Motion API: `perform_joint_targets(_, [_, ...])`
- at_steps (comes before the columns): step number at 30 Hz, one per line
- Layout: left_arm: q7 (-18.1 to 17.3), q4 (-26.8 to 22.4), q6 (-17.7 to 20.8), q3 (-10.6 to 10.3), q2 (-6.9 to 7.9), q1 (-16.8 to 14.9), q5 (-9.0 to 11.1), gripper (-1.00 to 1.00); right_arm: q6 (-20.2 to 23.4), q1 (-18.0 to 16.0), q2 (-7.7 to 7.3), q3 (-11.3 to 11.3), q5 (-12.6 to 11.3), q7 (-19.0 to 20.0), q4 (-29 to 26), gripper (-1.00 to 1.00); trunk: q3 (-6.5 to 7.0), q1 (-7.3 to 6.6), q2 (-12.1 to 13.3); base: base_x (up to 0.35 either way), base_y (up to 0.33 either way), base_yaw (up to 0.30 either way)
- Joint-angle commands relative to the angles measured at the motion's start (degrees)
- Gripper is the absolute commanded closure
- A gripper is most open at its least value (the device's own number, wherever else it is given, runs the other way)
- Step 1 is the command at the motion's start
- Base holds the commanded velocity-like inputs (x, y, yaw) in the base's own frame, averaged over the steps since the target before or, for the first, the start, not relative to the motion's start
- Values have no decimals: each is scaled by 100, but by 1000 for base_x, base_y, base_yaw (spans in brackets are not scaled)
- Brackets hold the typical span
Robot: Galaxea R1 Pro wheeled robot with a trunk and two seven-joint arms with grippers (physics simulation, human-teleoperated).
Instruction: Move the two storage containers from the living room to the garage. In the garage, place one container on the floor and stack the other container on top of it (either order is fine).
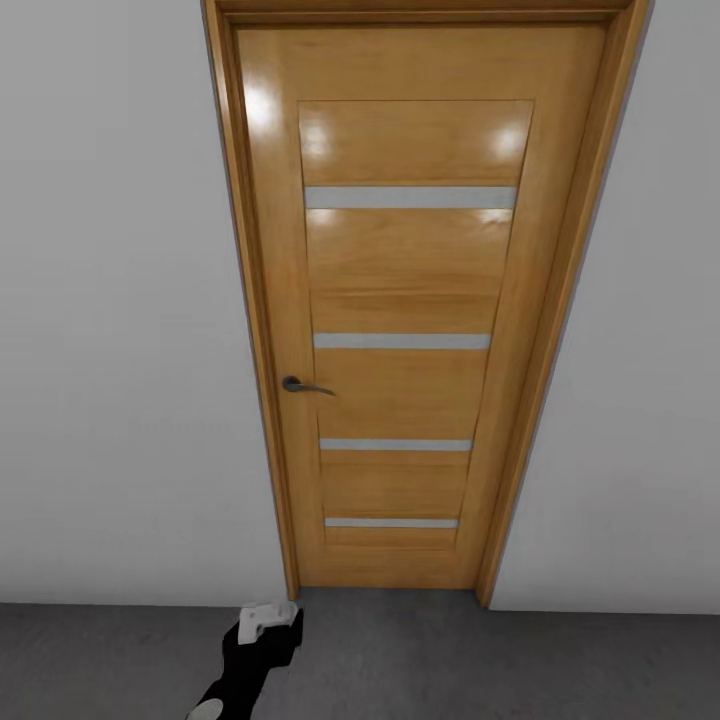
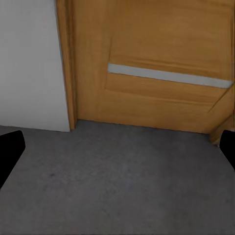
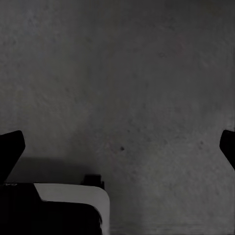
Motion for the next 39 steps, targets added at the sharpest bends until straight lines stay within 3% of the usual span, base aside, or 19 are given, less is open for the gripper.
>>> perform_joint_targets(1, [32, -23, 30, -15, 0, -55, 2, -100, -175, 8, -2, 14, 5, 8, 222, -100, -2, 2, -4, 0, 0, 0])
perform_joint_targets(3, [32, -32, 31, -24, 0, -122, 2, -100, -496, 26, -1, 17, 7, 10, 589, -100, -2, 2, -4, 0, 0, 0])
perform_joint_targets(8, [33, -42, 6, -28, 0, -222, 6, -100, -1783, 45, -1, 20, 27, 126, 1724, -100, -2, 2, -4, 0, 0, 0])
perform_joint_targets(10, [33, -58, -18, -27, 0, -252, 16, -100, -2830, 53, 7, 20, 11, 197, 2245, -100, -2, 2, -4, 0, 0, 0])
perform_joint_targets(12, [30, -75, -31, -28, 0, -263, 22, -100, -3601, 106, 37, 20, -3, 218, 2460, -100, -2, 2, -4, 0, 0, 0])
perform_joint_targets(15, [21, -85, -42, -31, 0, -309, 26, -100, -4259, 263, 71, 20, -12, 228, 2612, -100, -2, 2, -4, 0, 0, 0])
perform_joint_targets(18, [27, -70, -10, -32, 0, -533, 26, -100, -4507, 341, 82, 20, -10, 234, 2662, -100, -2, 2, -4, 0, 0, 0])
perform_joint_targets(25, [24, -5, 5, -25, 0, -1096, 62, -100, -4571, 387, 87, 27, -8, 239, 2681, -100, -2, 2, -4, 0, 0, 0])
perform_joint_targets(27, [24, 4, -8, -24, 0, -1159, 157, -100, -4569, 389, 87, 32, -8, 238, 2679, -100, -2, 2, -4, 0, 0, 0])
perform_joint_targets(29, [24, -32, -32, -28, 0, -1209, 411, -100, -4568, 391, 87, 35, -8, 235, 2678, -100, -2, 2, -4, 0, 0, 0])
perform_joint_targets(32, [22, -129, -72, -24, 0, -1237, 628, -100, -4567, 392, 87, 37, -8, 230, 2678, -100, -2, 2, -4, 0, 0, 0])
perform_joint_targets(39, [13, 181, -546, -10, 0, -1249, 811, -100, -4559, 392, 90, 29, -8, 215, 2674, -100, -2, 2, -4, 0, 0, 0])
